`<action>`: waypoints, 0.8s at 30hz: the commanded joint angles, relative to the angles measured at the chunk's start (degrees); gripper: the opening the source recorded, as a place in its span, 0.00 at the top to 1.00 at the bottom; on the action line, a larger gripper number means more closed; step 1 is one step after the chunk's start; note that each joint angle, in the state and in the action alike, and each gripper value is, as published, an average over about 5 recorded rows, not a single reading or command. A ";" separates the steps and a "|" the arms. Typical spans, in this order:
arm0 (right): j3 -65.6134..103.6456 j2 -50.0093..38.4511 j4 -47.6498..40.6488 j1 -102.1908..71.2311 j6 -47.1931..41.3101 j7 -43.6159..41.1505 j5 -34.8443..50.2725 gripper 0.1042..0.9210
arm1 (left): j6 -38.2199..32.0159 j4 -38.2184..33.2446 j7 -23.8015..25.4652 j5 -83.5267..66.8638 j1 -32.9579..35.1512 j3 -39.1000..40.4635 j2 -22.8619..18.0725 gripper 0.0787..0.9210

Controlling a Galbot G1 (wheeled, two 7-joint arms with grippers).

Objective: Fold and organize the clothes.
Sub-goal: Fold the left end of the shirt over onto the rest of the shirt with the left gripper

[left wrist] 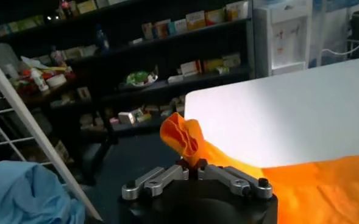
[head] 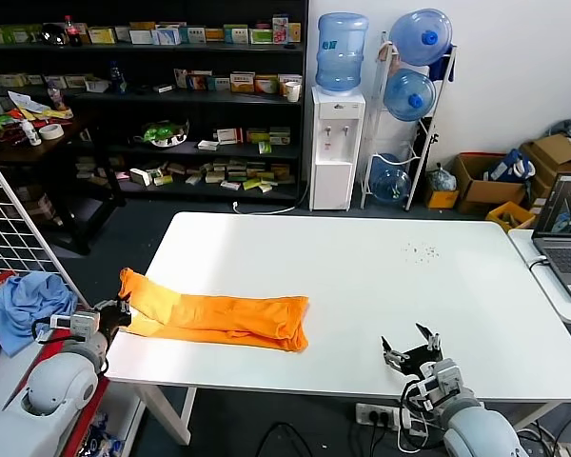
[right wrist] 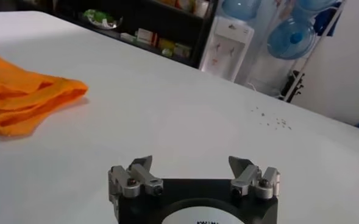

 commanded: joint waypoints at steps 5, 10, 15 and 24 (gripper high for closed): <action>1.92 2.02 -2.03 -0.80 6.11 3.30 -4.83 0.12 | 3.19 -15.55 -4.09 -5.02 -2.02 15.82 -10.66 0.94; 2.43 3.59 -2.76 -0.95 6.70 3.98 -5.59 0.12 | 2.82 -12.01 -4.16 -4.56 -6.28 21.55 -15.81 0.94; 2.40 4.62 -3.26 -0.60 6.48 4.16 -6.26 0.12 | 2.84 -8.67 -4.40 -3.71 -9.80 25.78 -20.06 0.94; 1.88 5.64 -3.51 0.44 5.93 4.22 -6.53 0.12 | 1.57 -2.98 -3.97 -2.37 -12.08 30.02 -25.21 0.94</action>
